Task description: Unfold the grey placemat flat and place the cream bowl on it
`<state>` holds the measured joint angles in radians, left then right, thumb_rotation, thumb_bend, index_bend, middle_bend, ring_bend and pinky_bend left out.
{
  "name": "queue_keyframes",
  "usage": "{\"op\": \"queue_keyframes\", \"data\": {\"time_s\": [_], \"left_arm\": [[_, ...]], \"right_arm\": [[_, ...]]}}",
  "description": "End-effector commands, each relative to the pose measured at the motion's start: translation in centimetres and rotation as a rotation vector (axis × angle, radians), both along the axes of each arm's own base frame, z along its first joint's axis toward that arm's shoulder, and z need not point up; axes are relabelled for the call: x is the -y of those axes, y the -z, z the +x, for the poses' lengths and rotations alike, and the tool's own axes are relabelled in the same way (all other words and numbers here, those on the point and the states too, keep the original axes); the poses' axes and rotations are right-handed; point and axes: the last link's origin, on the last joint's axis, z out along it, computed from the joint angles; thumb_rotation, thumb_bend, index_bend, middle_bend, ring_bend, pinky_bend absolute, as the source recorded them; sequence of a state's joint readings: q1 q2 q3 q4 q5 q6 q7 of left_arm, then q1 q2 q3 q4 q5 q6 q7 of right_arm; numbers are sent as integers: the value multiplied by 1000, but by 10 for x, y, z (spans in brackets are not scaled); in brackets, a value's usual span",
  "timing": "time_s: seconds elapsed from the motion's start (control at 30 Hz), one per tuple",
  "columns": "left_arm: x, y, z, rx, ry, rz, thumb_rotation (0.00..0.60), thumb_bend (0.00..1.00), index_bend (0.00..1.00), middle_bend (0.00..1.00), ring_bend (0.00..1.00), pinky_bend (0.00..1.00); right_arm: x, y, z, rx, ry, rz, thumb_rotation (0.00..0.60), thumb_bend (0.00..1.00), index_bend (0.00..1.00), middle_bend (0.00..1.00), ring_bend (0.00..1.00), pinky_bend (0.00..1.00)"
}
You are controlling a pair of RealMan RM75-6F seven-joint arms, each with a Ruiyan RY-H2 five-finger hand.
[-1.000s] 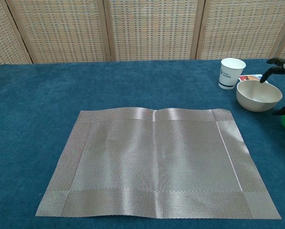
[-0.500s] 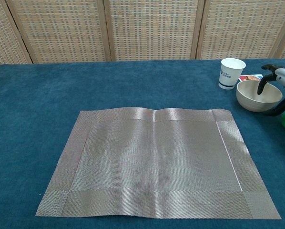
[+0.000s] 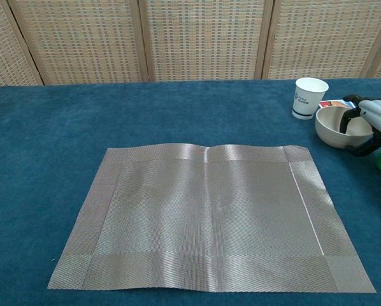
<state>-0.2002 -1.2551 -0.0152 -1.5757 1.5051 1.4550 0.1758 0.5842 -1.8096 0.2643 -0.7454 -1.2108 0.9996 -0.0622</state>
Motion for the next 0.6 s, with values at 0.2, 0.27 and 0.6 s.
{"op": "queue_keyframes", "data": {"time_s": [0.2,0.27,0.6], "left_arm": [[1,0,1,2,2,0,600,202,0,0,0,0],[0,0,1,2,1,1,600,202,0,0,0,0],[1,0,2,5,1,-2,600,203,0,0,0,0]], "right_arm": [[-1,0,2,-22,-29,-18,600,488,577,112,0,5],[-1,0,3,-20,-37,-24,600,486,604,132,0,14],[-4,1,3,-22,-46,-37,600,463,672,195,0,51]]}}
